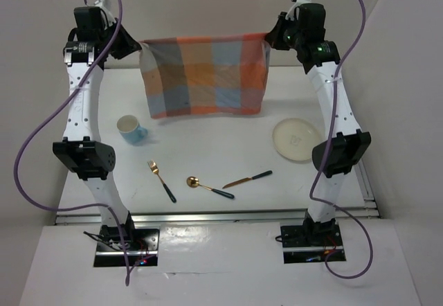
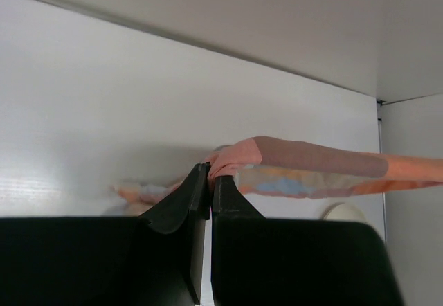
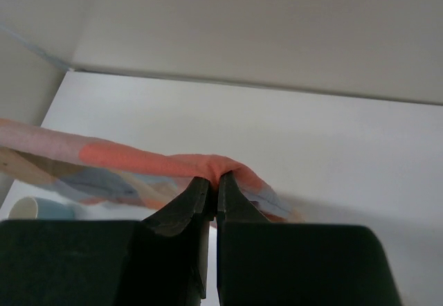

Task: Set the dinner table for one person

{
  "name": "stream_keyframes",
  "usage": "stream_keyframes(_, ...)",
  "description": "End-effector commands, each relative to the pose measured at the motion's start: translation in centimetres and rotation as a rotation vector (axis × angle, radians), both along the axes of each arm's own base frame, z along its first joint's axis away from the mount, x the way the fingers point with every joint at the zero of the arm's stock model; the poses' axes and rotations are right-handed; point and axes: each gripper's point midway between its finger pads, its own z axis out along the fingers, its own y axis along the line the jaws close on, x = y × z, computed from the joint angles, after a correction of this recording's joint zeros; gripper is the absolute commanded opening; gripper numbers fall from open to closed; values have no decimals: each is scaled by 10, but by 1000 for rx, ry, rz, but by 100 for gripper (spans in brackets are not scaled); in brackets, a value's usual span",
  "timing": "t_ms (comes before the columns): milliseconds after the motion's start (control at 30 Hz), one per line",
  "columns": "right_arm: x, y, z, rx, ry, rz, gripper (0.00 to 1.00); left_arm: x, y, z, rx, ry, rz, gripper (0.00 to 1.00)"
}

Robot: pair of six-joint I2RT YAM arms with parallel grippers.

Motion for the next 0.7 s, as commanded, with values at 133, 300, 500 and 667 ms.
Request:
stream_keyframes(133, 30, -8, 58, 63, -214, -4, 0, 29, 16, 44, -95, -185, -38, 0)
stream_keyframes(300, 3, -5, 50, 86, -213, 27, 0, 6, 19, 38, -94, -184, -43, 0)
stream_keyframes(500, -77, 1, -31, 61, -86, 99, 58, -78, 0, -32, -149, -43, -87, 100)
stream_keyframes(667, -136, -12, -103, 33, 57, 68, 100, -120, 1, -25, -87, -46, -88, 100)
